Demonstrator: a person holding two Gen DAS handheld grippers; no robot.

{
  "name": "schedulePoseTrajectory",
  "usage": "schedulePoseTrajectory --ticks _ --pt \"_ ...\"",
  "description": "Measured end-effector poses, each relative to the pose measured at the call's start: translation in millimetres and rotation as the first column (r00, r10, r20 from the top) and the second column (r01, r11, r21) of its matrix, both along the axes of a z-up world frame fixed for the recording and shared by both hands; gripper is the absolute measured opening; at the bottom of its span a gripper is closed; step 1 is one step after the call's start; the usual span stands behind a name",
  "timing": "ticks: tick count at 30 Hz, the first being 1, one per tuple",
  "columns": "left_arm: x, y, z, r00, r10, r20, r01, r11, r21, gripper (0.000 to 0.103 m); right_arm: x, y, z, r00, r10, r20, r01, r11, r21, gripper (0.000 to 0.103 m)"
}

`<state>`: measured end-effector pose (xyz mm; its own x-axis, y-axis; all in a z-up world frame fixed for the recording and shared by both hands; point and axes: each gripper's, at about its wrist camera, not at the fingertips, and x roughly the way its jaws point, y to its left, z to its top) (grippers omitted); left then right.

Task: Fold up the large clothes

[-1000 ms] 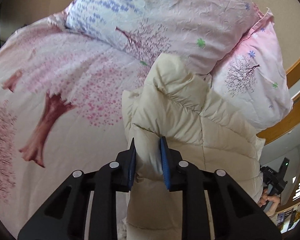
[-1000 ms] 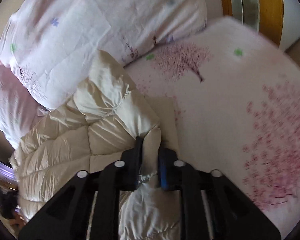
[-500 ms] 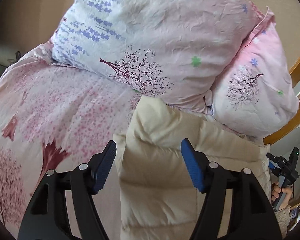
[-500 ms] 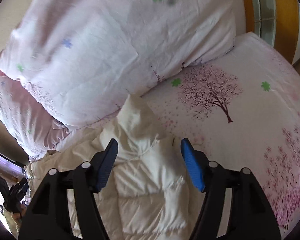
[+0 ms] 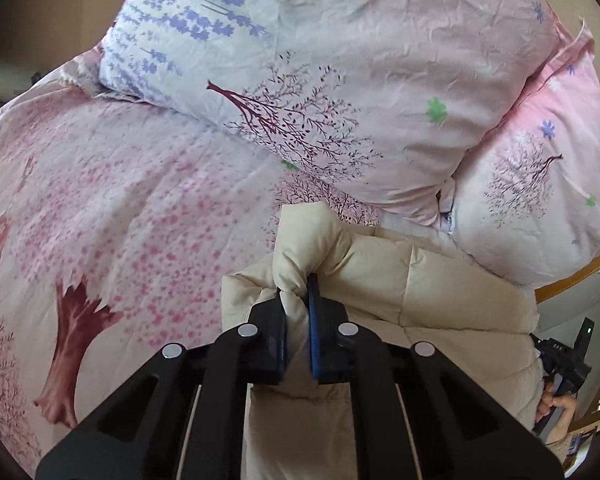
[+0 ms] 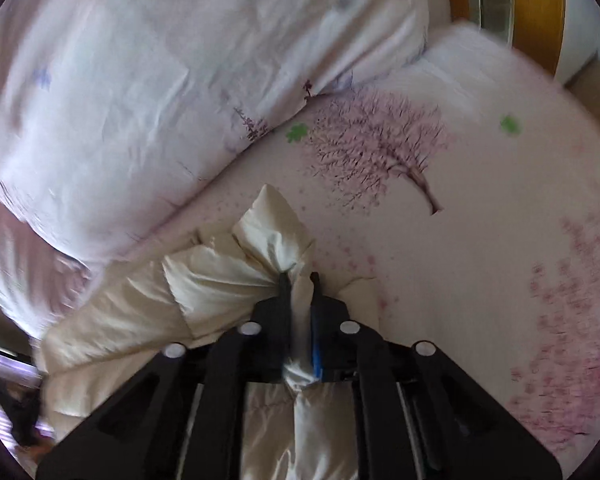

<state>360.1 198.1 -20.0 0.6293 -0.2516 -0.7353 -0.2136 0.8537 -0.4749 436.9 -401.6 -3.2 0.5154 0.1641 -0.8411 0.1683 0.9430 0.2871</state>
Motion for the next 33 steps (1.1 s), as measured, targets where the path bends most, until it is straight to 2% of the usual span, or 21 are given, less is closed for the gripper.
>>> schedulePoseTrajectory --ticks 2,4,6,8,10,13,17,21,23,27,28,30,33 --pt "-11 4 10 1.000 0.018 0.011 -0.019 1.000 0.024 0.018 -15 2 14 0.998 0.007 0.058 -0.005 0.999 -0.032 0.042" --pt "-29 4 24 0.997 0.050 0.057 -0.055 0.995 0.084 0.029 -43 8 32 0.986 0.070 0.154 -0.069 0.998 -0.011 0.042" --pt "-53 -2 38 0.992 0.030 0.123 -0.044 0.993 0.114 0.038 -67 18 37 0.970 0.153 0.189 -0.158 0.987 0.010 0.041" --pt "-74 -19 47 0.984 -0.025 0.175 0.002 0.992 0.129 0.054 -84 30 34 0.956 0.222 0.193 -0.227 0.974 0.006 0.039" --pt "-84 -35 48 0.980 -0.084 0.179 0.060 0.989 0.133 0.057 -93 39 22 0.954 0.256 0.158 -0.258 0.966 -0.008 0.039" --pt "-76 -55 28 0.986 -0.141 0.094 0.130 0.985 0.116 0.057 -88 42 -6 0.967 0.245 0.074 -0.243 0.969 -0.034 0.038" --pt "-60 -60 9 0.991 -0.132 0.026 0.126 0.977 0.172 0.055 -84 54 -23 0.968 0.249 0.040 -0.245 0.965 -0.089 0.038" --pt "-57 -58 3 0.994 -0.108 0.002 0.106 0.979 0.172 0.055 -83 57 -29 0.968 0.247 0.033 -0.243 0.965 -0.098 0.040" --pt "-63 -53 5 0.995 -0.100 0.011 0.097 0.985 0.143 0.055 -86 49 -24 0.971 0.236 0.043 -0.233 0.970 -0.063 0.042" --pt "-100 -34 12 0.995 -0.077 0.067 0.074 0.996 0.049 0.056 -119 36 -3 0.968 0.214 0.134 -0.216 0.976 -0.005 0.055" --pt "-110 -30 14 0.994 -0.072 0.083 0.070 0.997 0.025 0.058 -128 30 3 0.967 0.199 0.162 -0.204 0.979 0.019 0.057" --pt "-124 -21 15 0.993 -0.061 0.103 0.063 0.998 -0.013 0.064 -140 16 10 0.969 0.156 0.191 -0.174 0.981 0.083 0.072" --pt "-143 -8 11 0.994 -0.042 0.100 0.049 0.996 -0.069 0.066 -149 -13 16 0.978 0.083 0.191 -0.119 0.976 0.184 0.078"
